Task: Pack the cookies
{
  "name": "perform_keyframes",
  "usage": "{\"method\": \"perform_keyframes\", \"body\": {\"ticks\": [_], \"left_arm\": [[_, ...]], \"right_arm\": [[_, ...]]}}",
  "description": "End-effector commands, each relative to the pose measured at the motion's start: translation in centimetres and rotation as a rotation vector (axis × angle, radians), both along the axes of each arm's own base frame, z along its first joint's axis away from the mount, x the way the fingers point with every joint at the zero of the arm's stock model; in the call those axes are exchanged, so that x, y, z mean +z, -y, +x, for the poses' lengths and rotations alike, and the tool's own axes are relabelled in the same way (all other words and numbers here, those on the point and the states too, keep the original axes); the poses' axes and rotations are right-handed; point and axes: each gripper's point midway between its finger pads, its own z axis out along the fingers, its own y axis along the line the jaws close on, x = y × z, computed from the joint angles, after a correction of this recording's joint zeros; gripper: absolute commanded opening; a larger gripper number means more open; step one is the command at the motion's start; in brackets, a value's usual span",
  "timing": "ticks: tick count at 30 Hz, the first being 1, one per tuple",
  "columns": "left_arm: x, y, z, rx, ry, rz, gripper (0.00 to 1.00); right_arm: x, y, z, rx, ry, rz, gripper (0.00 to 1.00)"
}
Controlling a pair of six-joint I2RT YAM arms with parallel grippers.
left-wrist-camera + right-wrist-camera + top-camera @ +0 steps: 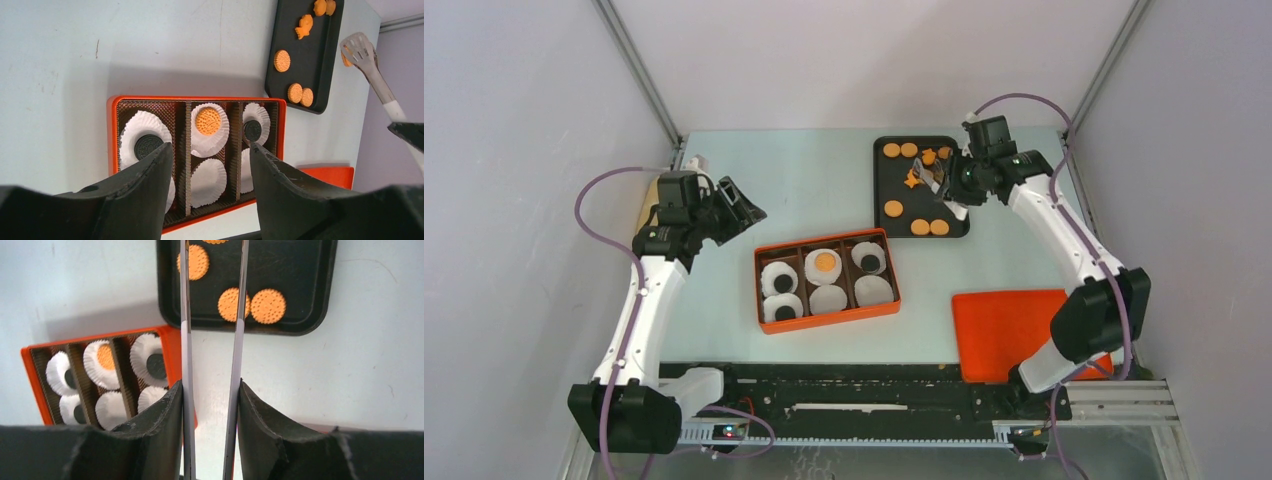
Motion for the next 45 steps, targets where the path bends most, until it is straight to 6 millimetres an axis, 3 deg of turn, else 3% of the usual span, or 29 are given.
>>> {"method": "perform_keyframes", "body": {"ticks": [1, 7, 11, 17, 28, 31, 38, 45], "left_arm": [[0.8, 0.1, 0.4, 0.001, 0.032, -0.017, 0.62], [1.2, -0.4, 0.4, 0.025, 0.032, 0.001, 0.62], [1.4, -0.5, 0.2, 0.027, 0.036, 0.002, 0.62], [1.3, -0.5, -0.3, 0.029, 0.037, 0.003, 0.62], [1.2, -0.5, -0.5, 0.029, 0.038, 0.006, 0.63], [1.2, -0.5, -0.5, 0.025, 0.036, 0.005, 0.63], [1.0, -0.3, -0.4, 0.014, 0.028, 0.003, 0.64], [1.4, 0.0, -0.2, -0.005, 0.041, -0.008, 0.65]], "right_arm": [[2.7, -3.1, -3.4, 0.149, 0.059, 0.03, 0.07], [3.5, -9.5, -10.6, 0.419, 0.073, 0.041, 0.08], [2.7, -13.6, -15.7, 0.592, 0.064, 0.007, 0.09], [-0.3, -16.0, -20.0, 0.69, 0.001, -0.034, 0.09], [-4.1, -16.5, -23.2, 0.733, -0.082, -0.099, 0.1], [-4.2, -16.8, -23.6, 0.739, -0.089, -0.092, 0.14], [-3.9, -17.2, -23.9, 0.737, -0.086, -0.073, 0.41], [-1.9, -17.5, -23.5, 0.742, -0.026, -0.048, 0.47]]}}
